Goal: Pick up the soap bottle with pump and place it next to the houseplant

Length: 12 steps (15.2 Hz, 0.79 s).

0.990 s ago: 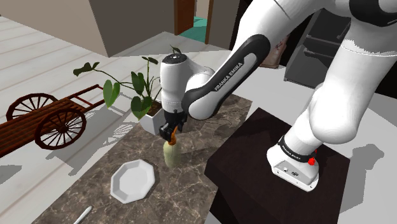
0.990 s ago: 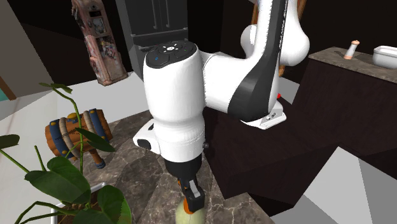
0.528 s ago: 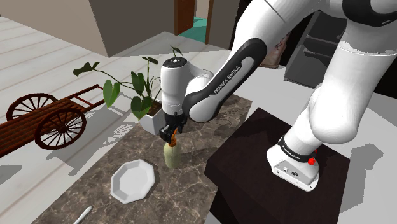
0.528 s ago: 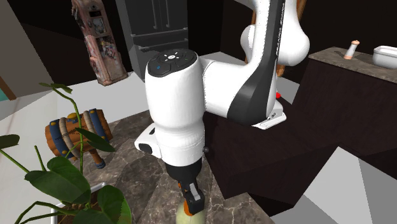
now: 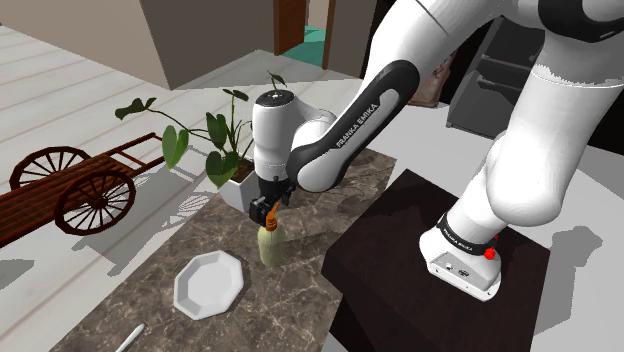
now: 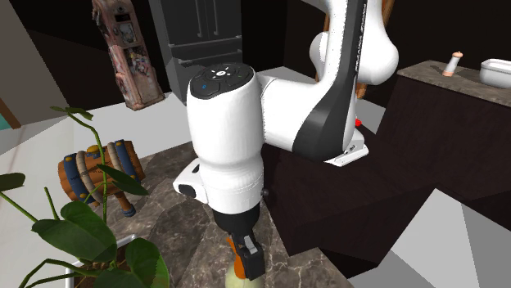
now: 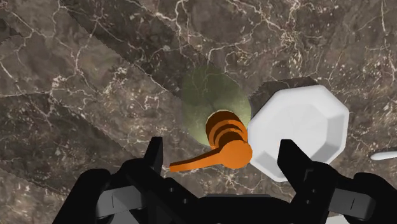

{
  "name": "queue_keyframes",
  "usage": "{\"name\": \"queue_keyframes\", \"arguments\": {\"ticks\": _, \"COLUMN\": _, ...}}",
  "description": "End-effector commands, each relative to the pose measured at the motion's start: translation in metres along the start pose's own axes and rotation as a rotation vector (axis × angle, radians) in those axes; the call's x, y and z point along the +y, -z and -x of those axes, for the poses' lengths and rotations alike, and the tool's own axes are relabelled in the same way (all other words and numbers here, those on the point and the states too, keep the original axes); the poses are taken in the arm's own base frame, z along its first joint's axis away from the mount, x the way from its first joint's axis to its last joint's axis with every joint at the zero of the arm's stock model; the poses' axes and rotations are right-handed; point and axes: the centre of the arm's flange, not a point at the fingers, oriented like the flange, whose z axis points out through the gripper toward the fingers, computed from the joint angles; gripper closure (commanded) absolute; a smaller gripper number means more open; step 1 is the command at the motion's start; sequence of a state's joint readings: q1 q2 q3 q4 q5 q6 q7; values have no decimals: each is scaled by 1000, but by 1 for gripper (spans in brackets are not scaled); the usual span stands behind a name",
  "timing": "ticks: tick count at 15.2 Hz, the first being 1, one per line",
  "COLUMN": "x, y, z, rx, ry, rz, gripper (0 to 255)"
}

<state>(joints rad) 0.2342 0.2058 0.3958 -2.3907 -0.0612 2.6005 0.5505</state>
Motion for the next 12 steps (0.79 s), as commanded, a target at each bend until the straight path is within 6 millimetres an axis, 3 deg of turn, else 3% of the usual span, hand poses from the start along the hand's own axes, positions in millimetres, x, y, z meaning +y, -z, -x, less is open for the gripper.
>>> {"name": "queue_keyframes", "arguments": {"ticks": 1, "x": 0, "y": 13, "z": 0, "rx": 0, "ry": 0, "rz": 0, "gripper": 0}}
{"name": "queue_keyframes", "arguments": {"ticks": 4, "x": 0, "y": 50, "z": 0, "rx": 0, "ry": 0, "rz": 0, "gripper": 0}}
{"name": "queue_keyframes", "arguments": {"ticks": 12, "x": 0, "y": 50, "z": 0, "rx": 0, "ry": 0, "rz": 0, "gripper": 0}}
